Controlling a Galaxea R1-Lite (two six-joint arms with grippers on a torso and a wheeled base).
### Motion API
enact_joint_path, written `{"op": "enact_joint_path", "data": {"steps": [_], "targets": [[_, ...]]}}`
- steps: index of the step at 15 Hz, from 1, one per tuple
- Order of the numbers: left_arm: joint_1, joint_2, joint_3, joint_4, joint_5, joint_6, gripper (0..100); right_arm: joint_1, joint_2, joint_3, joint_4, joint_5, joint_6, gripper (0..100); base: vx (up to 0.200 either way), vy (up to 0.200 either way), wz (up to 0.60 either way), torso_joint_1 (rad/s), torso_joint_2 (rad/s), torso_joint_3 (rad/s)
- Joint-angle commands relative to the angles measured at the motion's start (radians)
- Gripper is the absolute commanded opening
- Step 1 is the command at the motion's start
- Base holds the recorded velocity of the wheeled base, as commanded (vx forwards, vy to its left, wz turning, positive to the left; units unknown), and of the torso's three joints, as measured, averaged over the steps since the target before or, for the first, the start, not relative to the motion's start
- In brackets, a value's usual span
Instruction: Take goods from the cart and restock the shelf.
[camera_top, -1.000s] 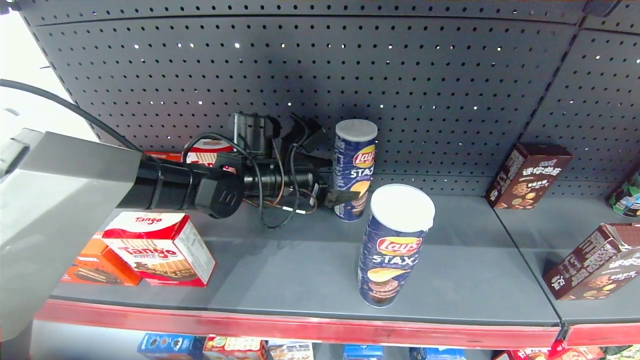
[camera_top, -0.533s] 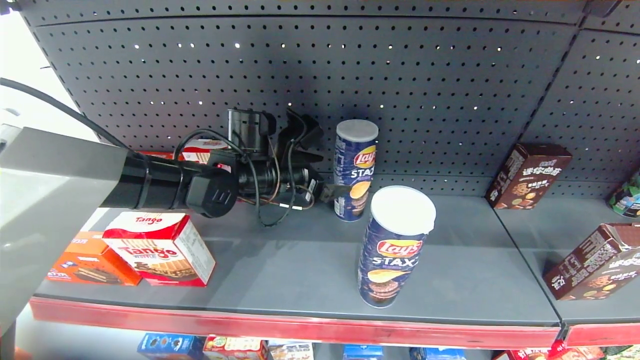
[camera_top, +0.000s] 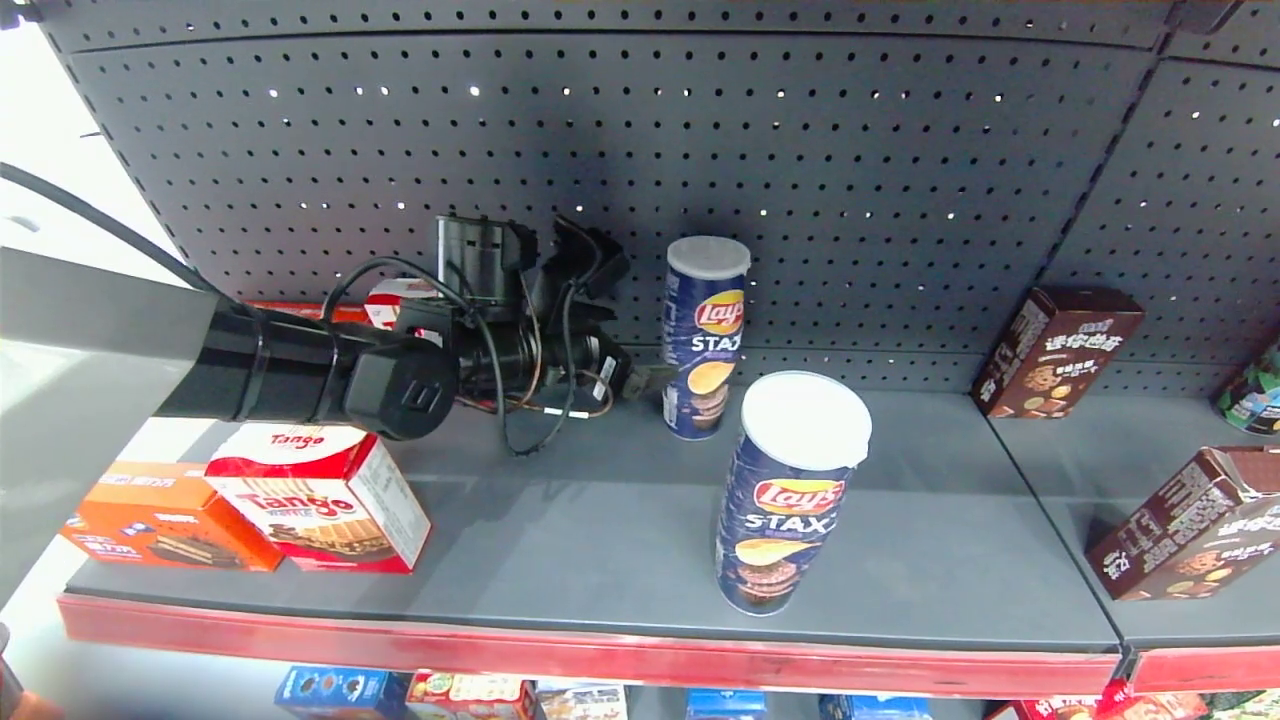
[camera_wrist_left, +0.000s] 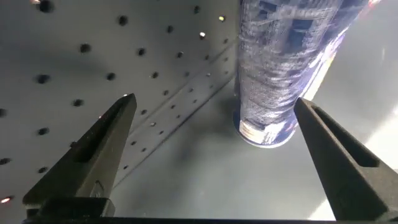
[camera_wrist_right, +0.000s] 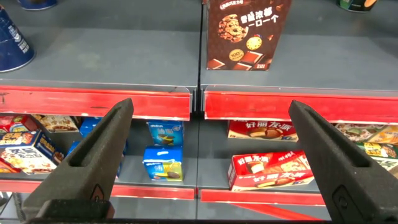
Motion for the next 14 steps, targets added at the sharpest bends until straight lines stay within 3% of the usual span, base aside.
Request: {"op": "enact_joint_path", "data": {"steps": [1, 14], "targets": [[-0.001, -0.003, -0.005, -0.003, 0.008, -0.003, 100, 0.001, 0.001, 0.000, 0.000, 0.001, 0.000, 100, 0.000, 0.000, 0.00, 0.000, 0.00, 0.000], [0.020, 0.022, -0.041, -0.007, 0.169, -0.018, 100, 0.001, 0.001, 0.000, 0.000, -0.001, 0.000, 100, 0.000, 0.000, 0.00, 0.000, 0.00, 0.000]]}}
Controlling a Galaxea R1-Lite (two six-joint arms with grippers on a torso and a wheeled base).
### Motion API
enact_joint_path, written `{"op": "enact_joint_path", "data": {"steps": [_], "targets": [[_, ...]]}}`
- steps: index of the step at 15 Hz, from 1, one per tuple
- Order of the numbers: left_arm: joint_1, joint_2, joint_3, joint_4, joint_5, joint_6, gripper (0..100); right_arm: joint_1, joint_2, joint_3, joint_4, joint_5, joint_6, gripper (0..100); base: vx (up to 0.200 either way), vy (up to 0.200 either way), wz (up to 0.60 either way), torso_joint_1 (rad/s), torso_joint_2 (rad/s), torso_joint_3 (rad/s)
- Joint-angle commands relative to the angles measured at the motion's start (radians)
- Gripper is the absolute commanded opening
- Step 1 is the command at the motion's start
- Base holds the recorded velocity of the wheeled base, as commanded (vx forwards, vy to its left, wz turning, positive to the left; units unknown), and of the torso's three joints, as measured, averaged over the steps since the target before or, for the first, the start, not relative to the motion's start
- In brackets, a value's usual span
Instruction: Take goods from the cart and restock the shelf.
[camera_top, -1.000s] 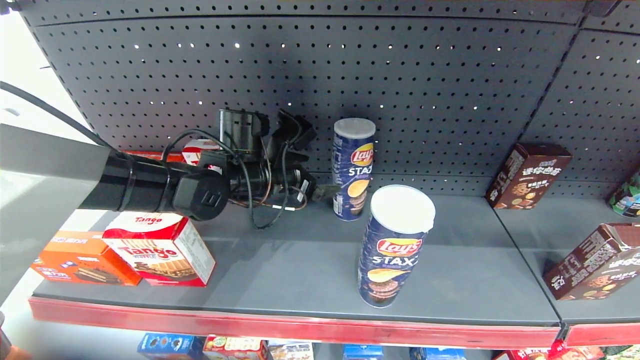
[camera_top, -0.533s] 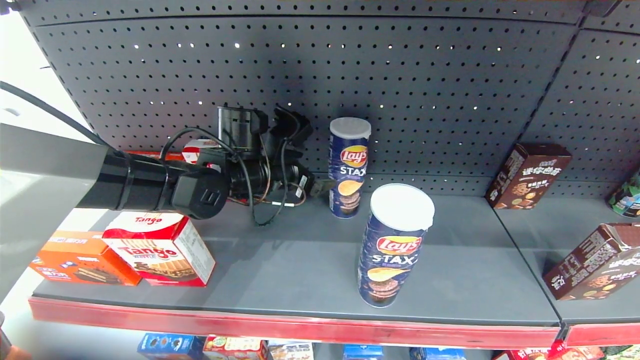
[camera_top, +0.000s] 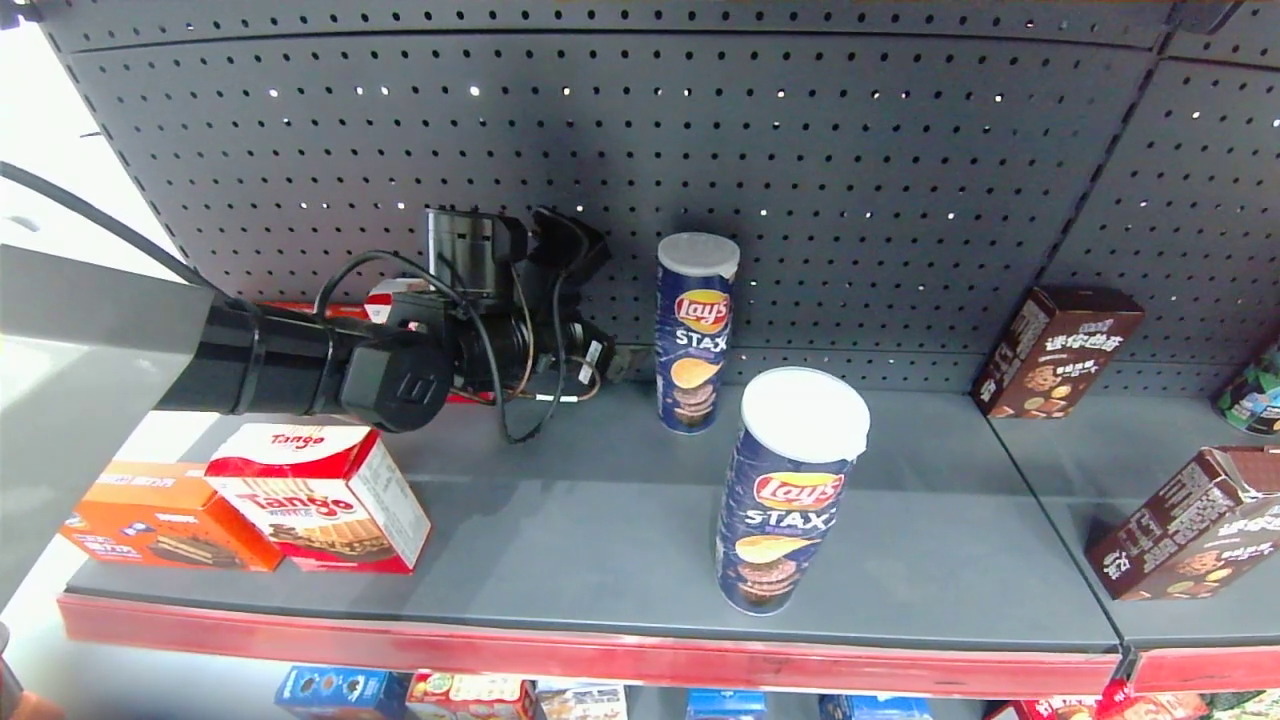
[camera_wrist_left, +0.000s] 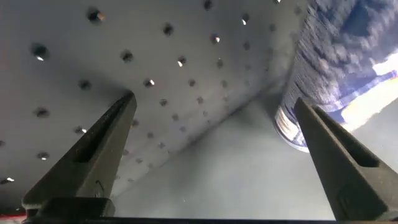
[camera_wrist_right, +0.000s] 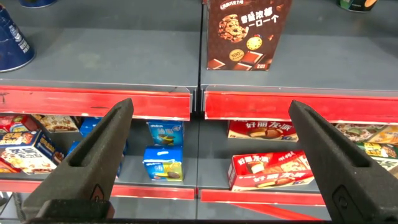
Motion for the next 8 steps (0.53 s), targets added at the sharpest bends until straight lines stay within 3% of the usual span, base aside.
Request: {"op": "enact_joint_path", "data": {"steps": [1, 5, 8], "targets": [[0.001, 0.016, -0.024, -0.003, 0.008, 0.000, 100, 0.000, 0.001, 0.000, 0.000, -0.001, 0.000, 100, 0.000, 0.000, 0.00, 0.000, 0.00, 0.000], [-0.007, 0.019, -0.019, -0.003, 0.020, 0.003, 100, 0.000, 0.001, 0.000, 0.000, 0.001, 0.000, 100, 0.000, 0.000, 0.00, 0.000, 0.00, 0.000], [-0.003, -0.024, 0.036, -0.003, 0.012, 0.011, 100, 0.000, 0.001, 0.000, 0.000, -0.001, 0.000, 100, 0.000, 0.000, 0.00, 0.000, 0.00, 0.000]]}}
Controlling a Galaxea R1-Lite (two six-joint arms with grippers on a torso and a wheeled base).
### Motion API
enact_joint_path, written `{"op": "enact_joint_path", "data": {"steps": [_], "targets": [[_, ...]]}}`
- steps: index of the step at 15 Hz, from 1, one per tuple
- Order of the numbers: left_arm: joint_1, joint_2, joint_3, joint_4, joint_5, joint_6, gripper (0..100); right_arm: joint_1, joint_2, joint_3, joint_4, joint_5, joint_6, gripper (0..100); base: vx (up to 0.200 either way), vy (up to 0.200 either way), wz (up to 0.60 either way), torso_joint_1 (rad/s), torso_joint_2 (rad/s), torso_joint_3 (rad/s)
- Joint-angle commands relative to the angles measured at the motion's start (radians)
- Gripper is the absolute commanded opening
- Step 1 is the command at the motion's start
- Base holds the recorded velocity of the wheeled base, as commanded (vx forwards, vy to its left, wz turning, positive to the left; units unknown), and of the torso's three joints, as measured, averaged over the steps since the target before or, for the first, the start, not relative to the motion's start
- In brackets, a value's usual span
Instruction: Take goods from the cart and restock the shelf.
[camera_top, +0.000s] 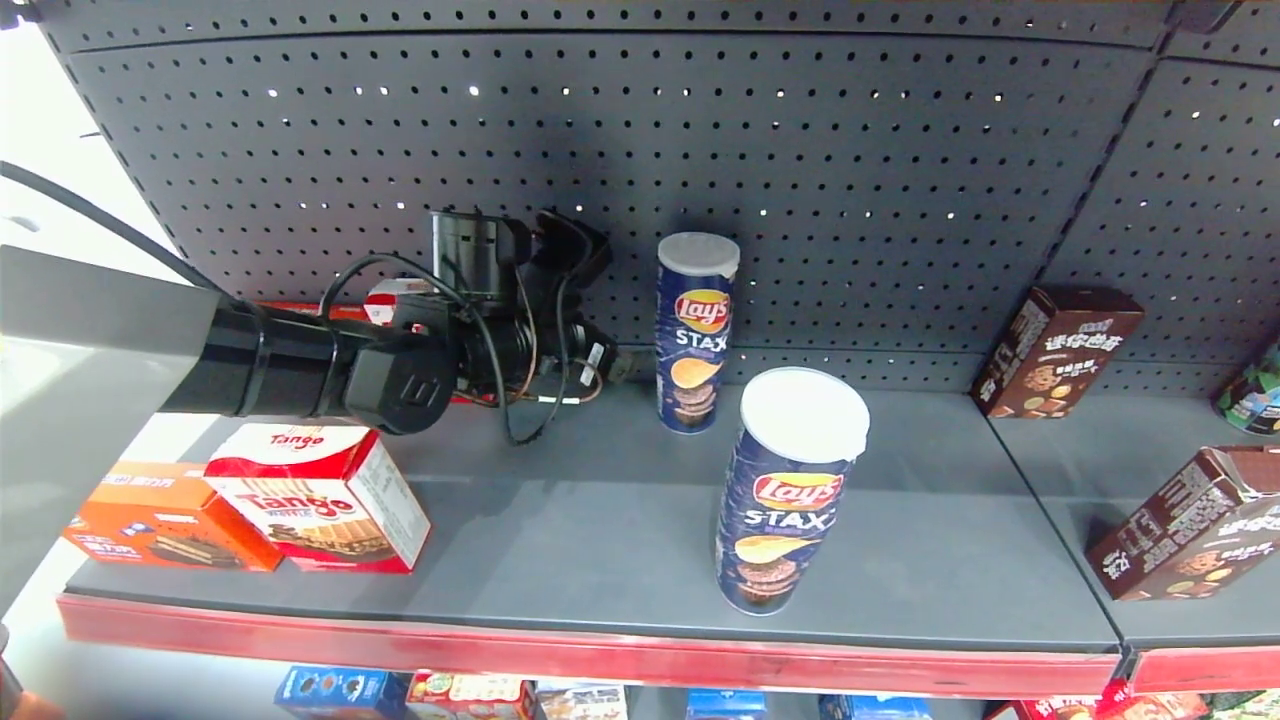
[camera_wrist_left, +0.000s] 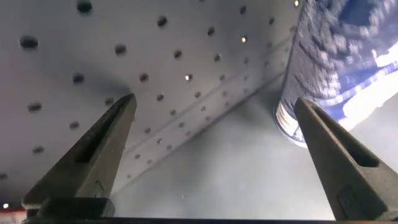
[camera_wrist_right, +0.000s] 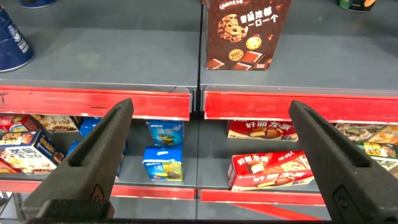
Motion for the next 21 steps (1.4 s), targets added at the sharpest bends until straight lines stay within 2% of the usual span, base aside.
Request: {"op": "enact_joint_path", "data": {"steps": [1, 4, 11, 16, 19, 21], "targets": [[-0.001, -0.029, 0.035, 0.000, -0.007, 0.001, 100, 0.000, 0.001, 0.000, 0.000, 0.000, -0.001, 100, 0.000, 0.000, 0.00, 0.000, 0.00, 0.000], [-0.005, -0.037, 0.040, 0.000, -0.043, 0.001, 100, 0.000, 0.001, 0.000, 0.000, 0.001, -0.001, 100, 0.000, 0.000, 0.00, 0.000, 0.00, 0.000], [-0.014, 0.011, -0.036, 0.001, -0.027, -0.008, 100, 0.000, 0.001, 0.000, 0.000, 0.001, -0.001, 100, 0.000, 0.000, 0.00, 0.000, 0.00, 0.000], [-0.008, 0.014, -0.031, 0.000, -0.009, -0.010, 100, 0.000, 0.001, 0.000, 0.000, 0.001, -0.001, 100, 0.000, 0.000, 0.00, 0.000, 0.00, 0.000], [-0.004, 0.006, -0.025, -0.002, 0.059, -0.008, 100, 0.000, 0.001, 0.000, 0.000, 0.000, -0.001, 100, 0.000, 0.000, 0.00, 0.000, 0.00, 0.000], [-0.004, 0.009, -0.023, -0.014, 0.083, -0.007, 100, 0.000, 0.001, 0.000, 0.000, 0.001, -0.001, 100, 0.000, 0.000, 0.00, 0.000, 0.00, 0.000]]}}
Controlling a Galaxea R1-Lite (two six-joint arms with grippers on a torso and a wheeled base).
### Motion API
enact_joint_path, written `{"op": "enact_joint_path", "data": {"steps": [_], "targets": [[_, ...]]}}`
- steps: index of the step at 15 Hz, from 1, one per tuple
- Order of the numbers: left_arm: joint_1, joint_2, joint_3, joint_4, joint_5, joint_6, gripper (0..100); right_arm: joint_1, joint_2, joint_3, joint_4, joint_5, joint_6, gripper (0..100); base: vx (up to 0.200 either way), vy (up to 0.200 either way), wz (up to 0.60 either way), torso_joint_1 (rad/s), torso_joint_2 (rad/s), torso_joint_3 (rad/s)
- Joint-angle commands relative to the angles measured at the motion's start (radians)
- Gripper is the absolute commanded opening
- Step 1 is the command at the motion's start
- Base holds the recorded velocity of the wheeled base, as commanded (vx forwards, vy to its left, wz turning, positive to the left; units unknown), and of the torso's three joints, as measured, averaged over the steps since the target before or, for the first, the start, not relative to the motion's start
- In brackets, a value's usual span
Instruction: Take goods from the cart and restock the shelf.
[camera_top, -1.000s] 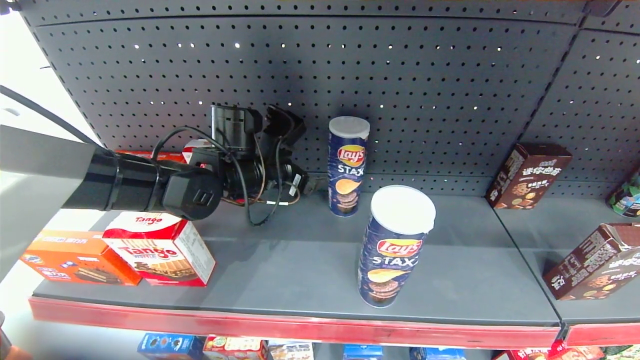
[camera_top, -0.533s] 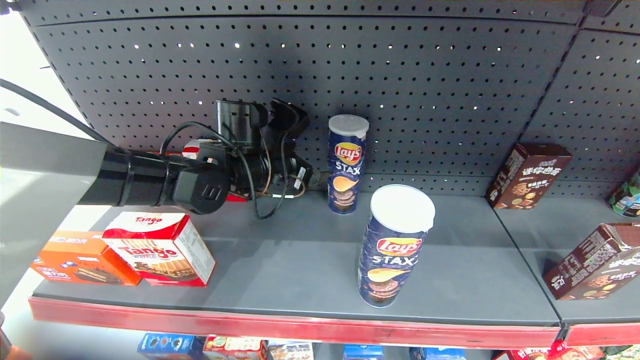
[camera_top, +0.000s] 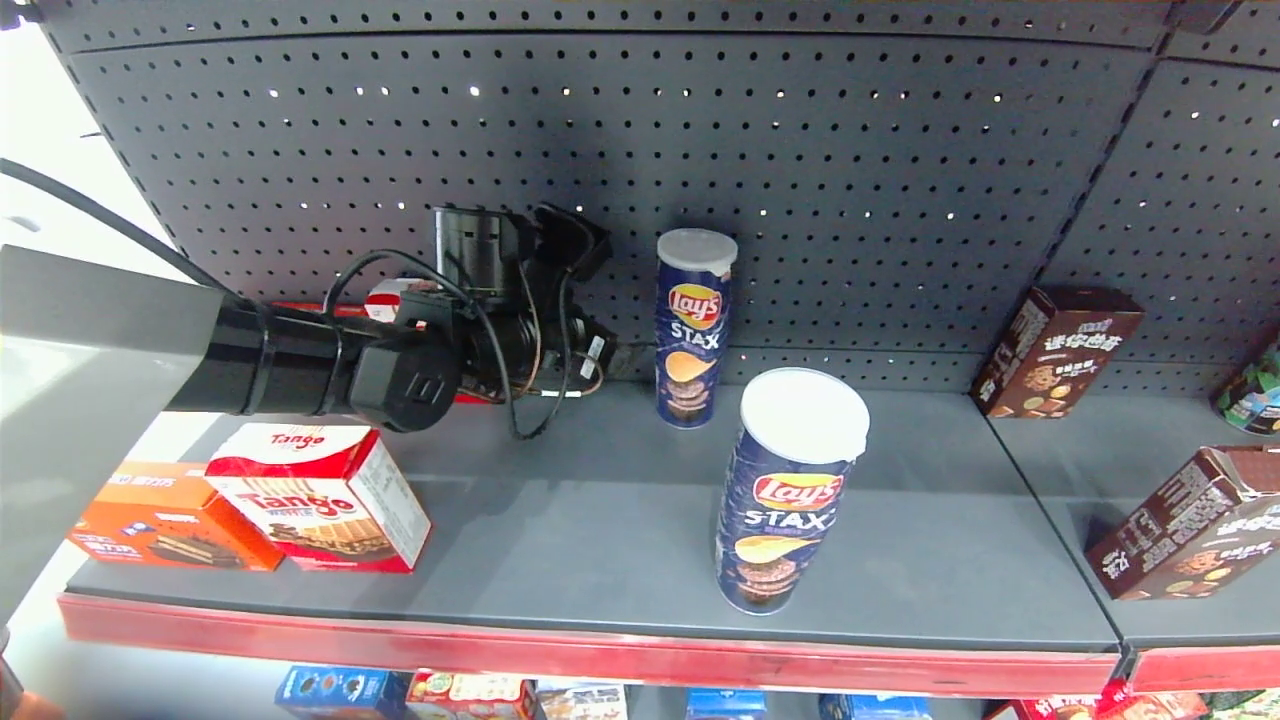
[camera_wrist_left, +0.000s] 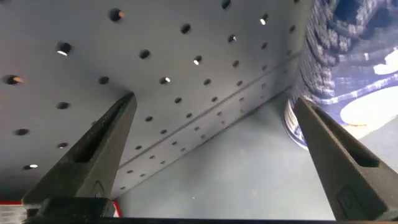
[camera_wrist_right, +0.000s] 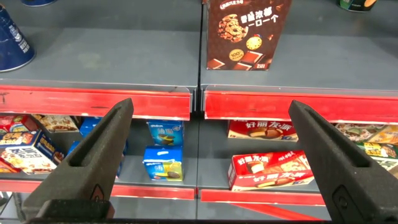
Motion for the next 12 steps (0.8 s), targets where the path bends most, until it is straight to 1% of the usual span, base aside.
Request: {"op": "enact_joint_path", "data": {"steps": [1, 4, 12], "targets": [[-0.004, 0.006, 0.001, -0.025, 0.015, 0.000, 100, 0.001, 0.001, 0.000, 0.000, 0.001, 0.000, 100, 0.000, 0.000, 0.00, 0.000, 0.00, 0.000], [-0.014, 0.034, -0.004, -0.040, 0.030, 0.000, 100, 0.001, 0.001, 0.000, 0.000, -0.001, 0.000, 100, 0.000, 0.000, 0.00, 0.000, 0.00, 0.000], [-0.052, 0.060, -0.008, -0.054, 0.036, -0.003, 100, 0.001, 0.001, 0.000, 0.000, 0.001, 0.000, 100, 0.000, 0.000, 0.00, 0.000, 0.00, 0.000]]}}
